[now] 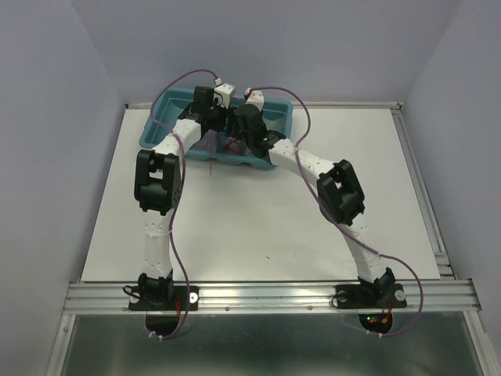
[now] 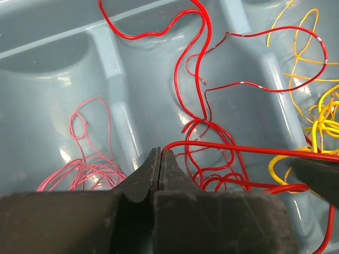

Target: Untangle the cables

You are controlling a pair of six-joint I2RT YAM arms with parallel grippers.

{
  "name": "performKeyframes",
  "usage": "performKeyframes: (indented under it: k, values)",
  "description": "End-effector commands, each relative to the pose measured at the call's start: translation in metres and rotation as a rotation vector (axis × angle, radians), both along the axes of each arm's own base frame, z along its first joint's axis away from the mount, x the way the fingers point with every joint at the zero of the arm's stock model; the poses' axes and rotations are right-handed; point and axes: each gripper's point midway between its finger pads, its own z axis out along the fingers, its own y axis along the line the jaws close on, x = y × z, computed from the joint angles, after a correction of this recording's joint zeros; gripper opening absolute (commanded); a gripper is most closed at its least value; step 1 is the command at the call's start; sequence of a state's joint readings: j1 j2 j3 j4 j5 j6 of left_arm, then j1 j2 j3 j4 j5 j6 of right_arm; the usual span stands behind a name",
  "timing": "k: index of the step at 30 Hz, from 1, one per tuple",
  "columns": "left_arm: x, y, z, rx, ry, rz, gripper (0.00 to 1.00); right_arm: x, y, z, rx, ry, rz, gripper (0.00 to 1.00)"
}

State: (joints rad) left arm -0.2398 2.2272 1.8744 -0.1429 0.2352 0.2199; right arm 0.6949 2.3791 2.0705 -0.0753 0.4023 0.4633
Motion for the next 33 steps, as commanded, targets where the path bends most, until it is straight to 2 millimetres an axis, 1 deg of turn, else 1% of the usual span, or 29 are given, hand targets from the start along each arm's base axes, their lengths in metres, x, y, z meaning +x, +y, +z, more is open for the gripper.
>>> performKeyframes:
  k: [1, 2, 3, 5, 10, 12, 13, 14, 15, 16, 17, 18, 19, 20, 21, 22, 24, 25, 26, 28, 29, 31, 32, 33]
  values:
    - [0.015, 0.02, 0.02, 0.037, -0.058, 0.052, 0.0, -0.004, -0.029, 0.07, 0.015, -0.113, -0.084, 0.68]
    - [0.016, 0.021, 0.021, 0.035, -0.06, 0.053, 0.0, -0.005, -0.03, 0.072, 0.016, -0.115, -0.084, 0.69]
    - [0.016, 0.021, 0.022, 0.033, -0.062, 0.054, 0.0, -0.008, -0.034, 0.081, 0.019, -0.125, -0.087, 0.7]
    - [0.015, 0.02, 0.022, 0.032, -0.06, 0.051, 0.0, -0.012, -0.039, 0.079, 0.009, -0.121, -0.096, 0.71]
    - [0.015, 0.021, 0.022, 0.031, -0.064, 0.057, 0.0, -0.02, -0.04, 0.091, 0.02, -0.127, -0.067, 0.72]
    - [0.016, 0.022, 0.021, 0.035, -0.063, 0.062, 0.0, -0.022, -0.032, 0.093, 0.024, -0.131, -0.022, 0.69]
    - [0.016, 0.022, 0.02, 0.037, -0.063, 0.062, 0.0, -0.019, -0.03, 0.086, 0.017, -0.124, -0.018, 0.65]
    - [0.016, 0.022, 0.018, 0.041, -0.059, 0.062, 0.0, -0.016, -0.026, 0.091, 0.02, -0.138, -0.01, 0.63]
    - [0.016, 0.023, 0.018, 0.043, -0.06, 0.063, 0.0, -0.014, -0.024, 0.09, 0.02, -0.141, -0.003, 0.59]
    - [0.016, 0.022, 0.018, 0.041, -0.059, 0.064, 0.0, -0.011, -0.023, 0.088, 0.018, -0.141, -0.005, 0.58]
    - [0.017, 0.024, 0.017, 0.046, -0.059, 0.064, 0.0, -0.009, -0.019, 0.08, 0.012, -0.132, 0.001, 0.58]
    - [0.016, 0.024, 0.016, 0.051, -0.058, 0.063, 0.02, -0.007, -0.019, 0.082, 0.021, -0.137, 0.001, 0.58]
    - [0.016, 0.023, 0.016, 0.051, -0.058, 0.059, 0.02, -0.006, -0.017, 0.079, 0.021, -0.133, 0.005, 0.58]
    - [0.015, 0.023, 0.016, 0.054, -0.056, 0.06, 0.06, -0.005, -0.016, 0.072, 0.018, -0.124, 0.007, 0.57]
    - [0.014, 0.022, 0.016, 0.056, -0.059, 0.054, 0.08, -0.005, -0.014, 0.07, 0.017, -0.122, 0.012, 0.57]
    - [0.013, 0.02, 0.013, 0.062, -0.053, 0.05, 0.12, -0.004, -0.014, 0.067, 0.013, -0.119, 0.013, 0.54]
    - [0.012, 0.017, 0.013, 0.077, -0.058, 0.047, 0.16, -0.005, -0.015, 0.064, 0.007, -0.115, 0.011, 0.49]
    - [0.01, 0.013, 0.011, 0.085, -0.055, 0.038, 0.18, -0.006, -0.015, 0.059, 0.002, -0.106, 0.012, 0.46]
    - [0.007, 0.005, 0.01, 0.091, -0.055, 0.024, 0.24, -0.008, -0.015, 0.056, 0.0, -0.101, 0.015, 0.43]
    - [0.003, -0.001, 0.008, 0.104, -0.054, 0.015, 0.29, -0.007, -0.015, 0.061, 0.014, -0.118, 0.02, 0.39]
    - [0.002, -0.003, 0.01, 0.11, -0.058, 0.013, 0.4, -0.008, -0.014, 0.058, 0.017, -0.115, 0.027, 0.36]
    - [0.002, -0.002, 0.012, 0.115, -0.064, 0.024, 0.48, -0.01, -0.012, 0.059, 0.02, -0.121, 0.039, 0.32]
    - [0.003, 0.0, 0.017, 0.117, -0.075, 0.032, 0.55, -0.011, -0.013, 0.056, 0.019, -0.116, 0.043, 0.32]
    - [0.003, 0.003, 0.018, 0.123, -0.08, 0.04, 0.58, -0.012, -0.013, 0.055, 0.019, -0.116, 0.045, 0.31]
